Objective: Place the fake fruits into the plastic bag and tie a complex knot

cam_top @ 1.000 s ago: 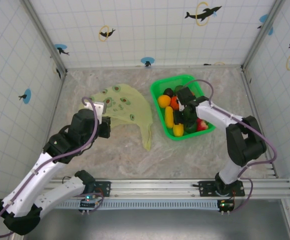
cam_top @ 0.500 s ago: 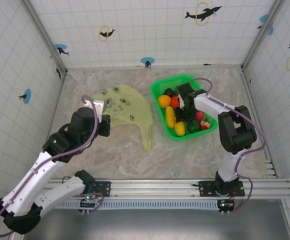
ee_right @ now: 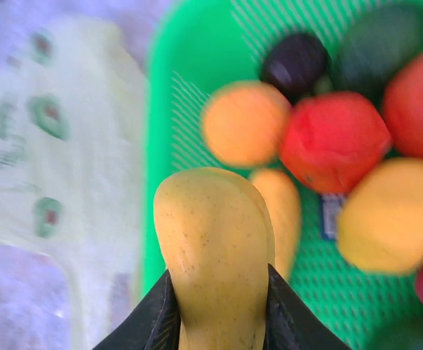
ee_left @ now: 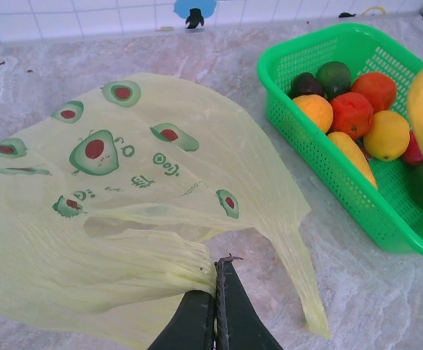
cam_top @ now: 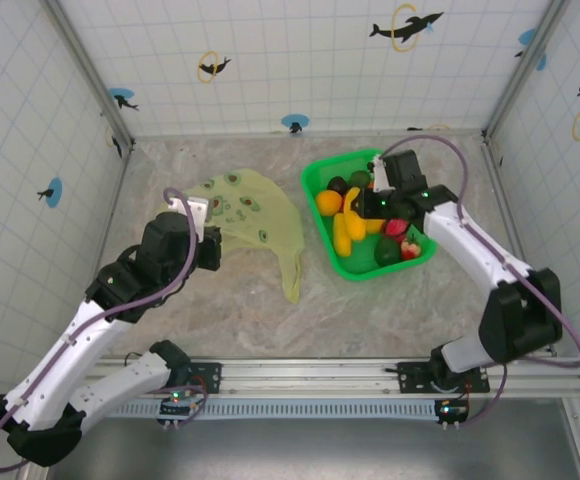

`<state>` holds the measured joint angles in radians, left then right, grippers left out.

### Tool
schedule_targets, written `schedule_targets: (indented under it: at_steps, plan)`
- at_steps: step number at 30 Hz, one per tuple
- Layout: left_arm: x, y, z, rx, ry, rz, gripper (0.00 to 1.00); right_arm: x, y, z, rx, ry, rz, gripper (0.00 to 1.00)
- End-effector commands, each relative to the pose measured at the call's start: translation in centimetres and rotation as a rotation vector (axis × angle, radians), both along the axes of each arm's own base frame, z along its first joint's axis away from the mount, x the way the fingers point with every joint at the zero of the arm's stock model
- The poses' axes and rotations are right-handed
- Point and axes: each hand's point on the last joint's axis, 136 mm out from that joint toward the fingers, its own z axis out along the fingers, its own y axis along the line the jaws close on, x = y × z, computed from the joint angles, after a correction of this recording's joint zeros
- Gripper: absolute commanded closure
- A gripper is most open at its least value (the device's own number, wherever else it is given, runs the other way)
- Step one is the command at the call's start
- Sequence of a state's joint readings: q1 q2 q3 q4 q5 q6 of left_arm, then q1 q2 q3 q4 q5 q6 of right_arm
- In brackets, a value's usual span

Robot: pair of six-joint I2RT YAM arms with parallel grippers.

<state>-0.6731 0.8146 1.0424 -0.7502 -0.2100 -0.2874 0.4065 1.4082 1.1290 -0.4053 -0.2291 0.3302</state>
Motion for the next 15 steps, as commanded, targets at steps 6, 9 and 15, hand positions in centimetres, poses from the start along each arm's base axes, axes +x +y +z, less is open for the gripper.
schedule_targets:
  at_steps: [6,9,15]
  plan:
    - [0.0,-0.3,3.4,-0.109,-0.072,0.004,1.00,-5.2,7.5,9.0,0.385,-0.580,0.267,0.71]
    - [-0.3,-0.5,3.4,-0.121,-0.068,-0.007,1.00,-6.3,10.4,9.9,0.457,-0.623,0.326,0.71]
    - [-0.6,-0.5,3.3,-0.131,-0.062,-0.014,1.00,-7.2,15.3,11.0,0.610,-0.699,0.357,0.73]
